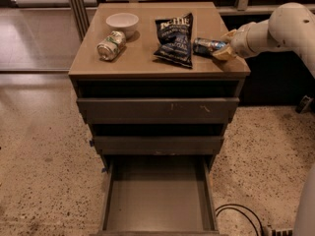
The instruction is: Pick redbull can from bottom drawer and place on counter
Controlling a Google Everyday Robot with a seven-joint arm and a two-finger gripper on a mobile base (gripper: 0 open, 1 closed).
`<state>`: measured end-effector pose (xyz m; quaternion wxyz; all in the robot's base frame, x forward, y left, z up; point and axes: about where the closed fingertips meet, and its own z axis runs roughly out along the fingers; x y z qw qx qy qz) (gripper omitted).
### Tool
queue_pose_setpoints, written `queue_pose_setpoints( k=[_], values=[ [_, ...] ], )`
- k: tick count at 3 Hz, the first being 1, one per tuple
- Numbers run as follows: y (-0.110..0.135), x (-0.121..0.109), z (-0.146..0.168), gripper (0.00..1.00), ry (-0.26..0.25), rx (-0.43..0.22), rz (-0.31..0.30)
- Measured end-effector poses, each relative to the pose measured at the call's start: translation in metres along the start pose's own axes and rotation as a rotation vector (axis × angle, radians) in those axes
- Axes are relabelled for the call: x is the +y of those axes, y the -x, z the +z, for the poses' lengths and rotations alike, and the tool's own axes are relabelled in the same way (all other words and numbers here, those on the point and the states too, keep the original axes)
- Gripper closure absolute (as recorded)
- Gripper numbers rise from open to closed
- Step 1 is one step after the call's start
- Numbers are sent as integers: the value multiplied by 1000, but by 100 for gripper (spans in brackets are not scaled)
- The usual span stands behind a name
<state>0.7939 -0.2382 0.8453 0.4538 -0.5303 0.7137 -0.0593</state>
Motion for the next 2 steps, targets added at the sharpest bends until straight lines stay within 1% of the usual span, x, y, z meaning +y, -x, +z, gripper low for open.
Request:
queue_pose_setpoints(
  k=[1,2],
  values=[
    [0,0,0,11,1,-1,-1],
    [0,0,0,0,1,-1,-1]
  ],
)
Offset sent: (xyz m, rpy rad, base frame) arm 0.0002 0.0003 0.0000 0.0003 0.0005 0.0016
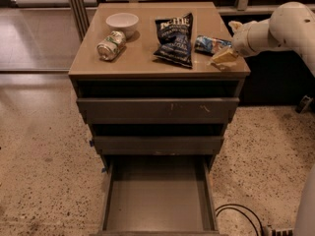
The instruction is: Pick redbull can from bottom drawer and place on counter
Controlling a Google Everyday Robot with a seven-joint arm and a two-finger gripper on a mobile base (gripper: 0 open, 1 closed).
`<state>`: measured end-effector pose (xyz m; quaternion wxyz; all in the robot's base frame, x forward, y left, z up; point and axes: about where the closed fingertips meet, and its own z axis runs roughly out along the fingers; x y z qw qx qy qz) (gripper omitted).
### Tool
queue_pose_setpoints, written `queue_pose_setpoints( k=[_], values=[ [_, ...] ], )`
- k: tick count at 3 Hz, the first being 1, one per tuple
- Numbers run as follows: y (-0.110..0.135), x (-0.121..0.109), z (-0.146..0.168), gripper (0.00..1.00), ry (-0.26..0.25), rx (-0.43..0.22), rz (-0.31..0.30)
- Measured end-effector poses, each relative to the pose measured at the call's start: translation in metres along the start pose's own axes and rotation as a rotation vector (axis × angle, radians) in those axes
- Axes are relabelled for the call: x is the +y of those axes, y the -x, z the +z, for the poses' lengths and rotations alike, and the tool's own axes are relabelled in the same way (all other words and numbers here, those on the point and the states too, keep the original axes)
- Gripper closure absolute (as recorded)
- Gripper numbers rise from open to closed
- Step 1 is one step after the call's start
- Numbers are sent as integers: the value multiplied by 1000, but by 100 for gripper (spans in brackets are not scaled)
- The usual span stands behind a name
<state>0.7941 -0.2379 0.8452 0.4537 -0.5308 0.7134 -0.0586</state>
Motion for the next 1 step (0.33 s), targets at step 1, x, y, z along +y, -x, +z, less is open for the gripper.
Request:
queue_pose_setpoints(
  k=[1],
  values=[
    [0,0,0,0,0,0,0]
  ],
)
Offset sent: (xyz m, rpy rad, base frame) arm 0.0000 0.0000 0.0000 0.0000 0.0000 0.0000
